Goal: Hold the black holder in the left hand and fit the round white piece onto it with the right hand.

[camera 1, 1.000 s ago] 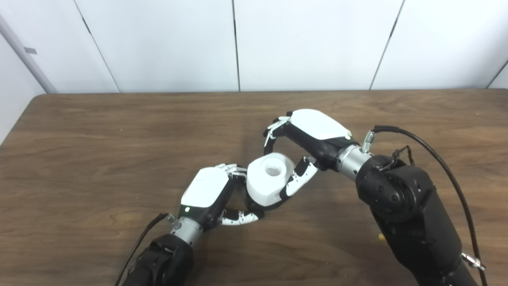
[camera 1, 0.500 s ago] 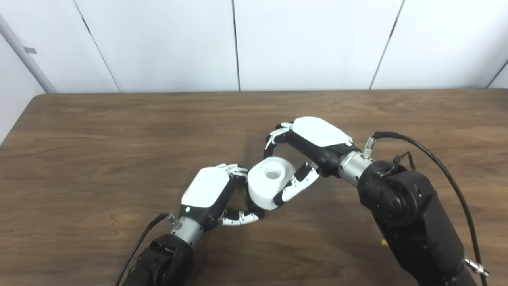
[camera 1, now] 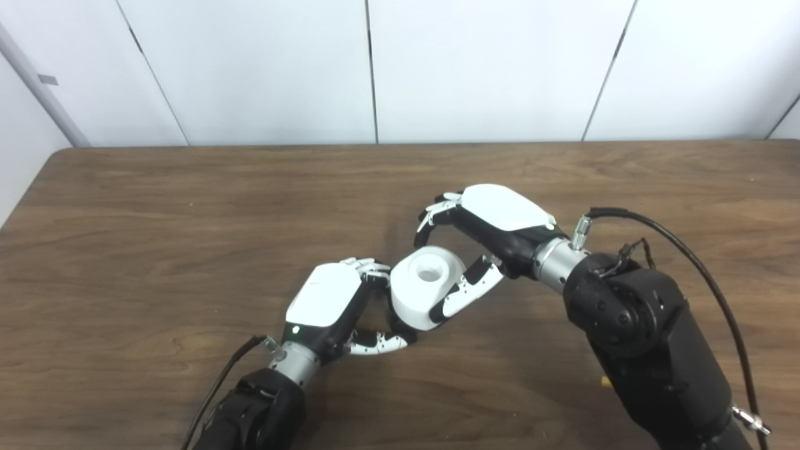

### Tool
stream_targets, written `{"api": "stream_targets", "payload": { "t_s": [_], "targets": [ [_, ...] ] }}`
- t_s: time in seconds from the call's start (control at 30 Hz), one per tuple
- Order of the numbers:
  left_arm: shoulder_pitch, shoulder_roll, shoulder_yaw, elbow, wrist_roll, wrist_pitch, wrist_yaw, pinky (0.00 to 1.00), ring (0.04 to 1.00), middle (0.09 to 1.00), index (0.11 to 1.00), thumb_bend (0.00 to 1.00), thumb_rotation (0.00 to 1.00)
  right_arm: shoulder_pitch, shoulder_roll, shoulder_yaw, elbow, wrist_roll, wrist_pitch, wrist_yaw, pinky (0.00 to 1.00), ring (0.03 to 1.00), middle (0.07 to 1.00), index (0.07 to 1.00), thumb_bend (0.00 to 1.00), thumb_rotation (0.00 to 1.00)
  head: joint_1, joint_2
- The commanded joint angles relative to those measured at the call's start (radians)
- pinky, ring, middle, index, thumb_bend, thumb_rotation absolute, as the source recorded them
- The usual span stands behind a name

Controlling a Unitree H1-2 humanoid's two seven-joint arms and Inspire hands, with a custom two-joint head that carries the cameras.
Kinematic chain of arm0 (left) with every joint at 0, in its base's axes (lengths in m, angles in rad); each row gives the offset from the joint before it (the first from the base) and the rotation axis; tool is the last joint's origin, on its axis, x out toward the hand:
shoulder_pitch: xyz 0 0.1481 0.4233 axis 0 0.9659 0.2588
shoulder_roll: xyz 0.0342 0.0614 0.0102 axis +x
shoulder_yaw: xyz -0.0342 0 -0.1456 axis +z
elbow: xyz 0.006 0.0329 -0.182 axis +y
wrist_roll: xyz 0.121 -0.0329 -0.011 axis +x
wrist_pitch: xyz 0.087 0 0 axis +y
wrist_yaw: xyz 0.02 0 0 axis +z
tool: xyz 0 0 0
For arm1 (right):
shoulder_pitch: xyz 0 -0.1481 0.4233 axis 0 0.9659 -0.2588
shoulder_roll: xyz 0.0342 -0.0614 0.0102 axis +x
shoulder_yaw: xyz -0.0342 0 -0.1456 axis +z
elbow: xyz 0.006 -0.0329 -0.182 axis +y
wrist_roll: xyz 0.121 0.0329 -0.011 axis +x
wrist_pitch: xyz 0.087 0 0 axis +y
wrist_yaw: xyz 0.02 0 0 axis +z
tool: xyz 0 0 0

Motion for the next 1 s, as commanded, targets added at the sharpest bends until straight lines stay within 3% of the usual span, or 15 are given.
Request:
{"api": "stream_targets", "payload": {
  "t_s": [0.0,0.23,0.73,0.97],
  "targets": [
    [0.022,-0.002,-0.036,0.040,0.006,-0.011,-0.050,0.88,0.833,0.757,0.487,0.52,0.05,-0.046,-0.009,-0.016,-0.024,0.000,-0.004,0.000,0.98,0.959,0.886,0.744,1.00,0.39,0.001,0.001],
    [0.020,-0.004,-0.032,0.036,0.003,0.000,-0.060,0.88,0.836,0.760,0.487,0.52,0.05,-0.080,-0.025,-0.020,-0.033,0.002,0.040,0.089,1.00,1.000,0.960,0.868,1.00,0.42,-0.001,-0.001],
    [0.013,0.001,-0.029,0.044,-0.007,-0.006,-0.059,0.88,0.835,0.758,0.487,0.52,0.05,-0.092,-0.033,-0.029,-0.042,0.002,0.069,0.140,1.00,1.000,0.981,0.890,1.00,0.43,0.003,-0.005],
    [0.013,0.006,-0.022,0.043,-0.017,-0.009,-0.058,0.88,0.832,0.755,0.486,0.52,0.05,-0.098,-0.041,-0.053,-0.057,-0.017,0.080,0.202,1.00,1.000,0.985,0.892,1.00,0.43,0.003,-0.010]
  ]
}}
